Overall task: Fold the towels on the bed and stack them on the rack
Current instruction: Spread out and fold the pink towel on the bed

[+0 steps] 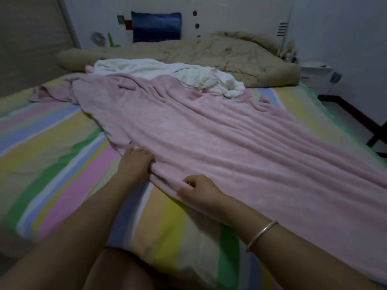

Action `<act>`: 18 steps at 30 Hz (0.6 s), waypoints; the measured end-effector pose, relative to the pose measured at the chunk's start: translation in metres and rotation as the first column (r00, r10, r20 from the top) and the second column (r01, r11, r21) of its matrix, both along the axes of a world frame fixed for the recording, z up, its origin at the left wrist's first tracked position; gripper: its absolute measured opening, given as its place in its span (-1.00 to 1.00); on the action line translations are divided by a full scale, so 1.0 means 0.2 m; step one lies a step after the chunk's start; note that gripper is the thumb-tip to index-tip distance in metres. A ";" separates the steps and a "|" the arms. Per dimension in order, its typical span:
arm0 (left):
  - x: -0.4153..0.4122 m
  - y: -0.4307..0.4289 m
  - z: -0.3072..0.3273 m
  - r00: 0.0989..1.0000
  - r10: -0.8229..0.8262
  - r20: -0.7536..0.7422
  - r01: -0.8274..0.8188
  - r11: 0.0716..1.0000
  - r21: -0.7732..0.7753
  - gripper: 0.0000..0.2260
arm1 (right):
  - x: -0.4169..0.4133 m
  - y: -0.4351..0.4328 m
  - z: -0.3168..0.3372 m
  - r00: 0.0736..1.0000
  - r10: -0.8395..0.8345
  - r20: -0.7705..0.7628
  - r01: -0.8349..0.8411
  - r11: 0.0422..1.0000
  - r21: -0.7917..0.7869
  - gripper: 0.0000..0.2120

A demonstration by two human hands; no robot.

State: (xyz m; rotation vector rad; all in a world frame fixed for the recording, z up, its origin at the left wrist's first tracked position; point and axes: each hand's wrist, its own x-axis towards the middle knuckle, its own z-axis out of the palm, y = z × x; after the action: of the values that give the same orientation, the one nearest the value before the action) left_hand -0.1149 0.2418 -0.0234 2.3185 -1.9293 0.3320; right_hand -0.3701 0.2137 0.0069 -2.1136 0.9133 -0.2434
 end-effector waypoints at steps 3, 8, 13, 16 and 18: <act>0.09 -0.02 0.06 0.988 -0.011 0.155 0.002 0.998 0.059 -0.86 | 0.01 -0.01 0.02 0.986 0.169 -0.011 -0.169 0.986 -0.003 -0.81; 0.13 0.19 0.17 0.999 0.036 0.041 -0.043 0.982 0.185 -0.76 | 0.02 -0.03 0.08 0.916 0.371 -0.152 -0.360 0.928 0.097 -0.96; 0.12 0.52 0.20 0.989 0.132 -0.061 -0.092 0.893 0.440 -0.62 | 0.05 0.06 0.13 0.752 0.589 -0.297 -0.530 0.807 0.259 -0.93; 0.09 0.66 0.19 0.976 0.206 -0.067 -0.127 0.794 0.594 -0.67 | 0.05 0.15 0.13 0.666 0.669 -0.330 -0.553 0.740 0.384 -0.88; 0.08 0.73 0.19 0.973 0.209 -0.096 -0.108 0.784 0.612 -0.82 | 0.05 0.20 0.11 0.701 0.646 -0.302 -0.468 0.736 0.489 -0.81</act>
State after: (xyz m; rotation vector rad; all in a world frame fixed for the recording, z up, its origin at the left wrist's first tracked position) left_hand -0.0989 0.3874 0.0143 2.7770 -1.9647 -0.5404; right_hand -0.3605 0.2545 0.0286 -1.9905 0.4406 0.7373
